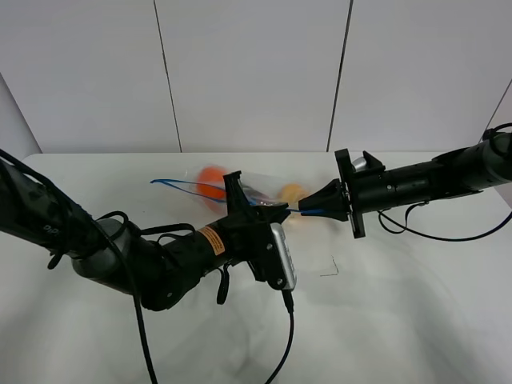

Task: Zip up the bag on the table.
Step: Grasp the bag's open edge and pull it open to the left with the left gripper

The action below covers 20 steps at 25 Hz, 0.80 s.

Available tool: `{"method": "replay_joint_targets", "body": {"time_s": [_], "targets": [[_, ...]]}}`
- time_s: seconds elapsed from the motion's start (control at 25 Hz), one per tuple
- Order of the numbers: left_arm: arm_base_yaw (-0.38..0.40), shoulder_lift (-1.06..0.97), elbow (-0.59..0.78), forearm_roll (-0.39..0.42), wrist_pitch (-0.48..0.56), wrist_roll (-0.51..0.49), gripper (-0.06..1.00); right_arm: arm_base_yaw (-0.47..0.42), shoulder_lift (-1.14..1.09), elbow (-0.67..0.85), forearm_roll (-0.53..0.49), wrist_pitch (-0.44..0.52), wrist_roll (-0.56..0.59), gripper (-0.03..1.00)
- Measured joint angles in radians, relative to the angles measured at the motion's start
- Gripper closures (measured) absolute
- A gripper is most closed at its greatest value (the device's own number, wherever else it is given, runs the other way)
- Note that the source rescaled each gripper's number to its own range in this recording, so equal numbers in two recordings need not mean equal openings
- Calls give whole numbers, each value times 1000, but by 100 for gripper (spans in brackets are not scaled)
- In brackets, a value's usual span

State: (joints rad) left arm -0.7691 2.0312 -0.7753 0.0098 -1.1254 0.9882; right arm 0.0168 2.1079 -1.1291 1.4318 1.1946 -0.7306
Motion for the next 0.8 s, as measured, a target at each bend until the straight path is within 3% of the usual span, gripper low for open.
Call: {"method": "replay_joint_targets", "body": {"time_s": [0.36, 0.8], "targets": [[47, 0, 4, -26, -40, 47, 94, 0, 0, 0, 14, 1, 0, 97], [253, 0, 88, -21, -91, 56, 94, 0, 0, -2, 18, 1, 0, 97]]}}
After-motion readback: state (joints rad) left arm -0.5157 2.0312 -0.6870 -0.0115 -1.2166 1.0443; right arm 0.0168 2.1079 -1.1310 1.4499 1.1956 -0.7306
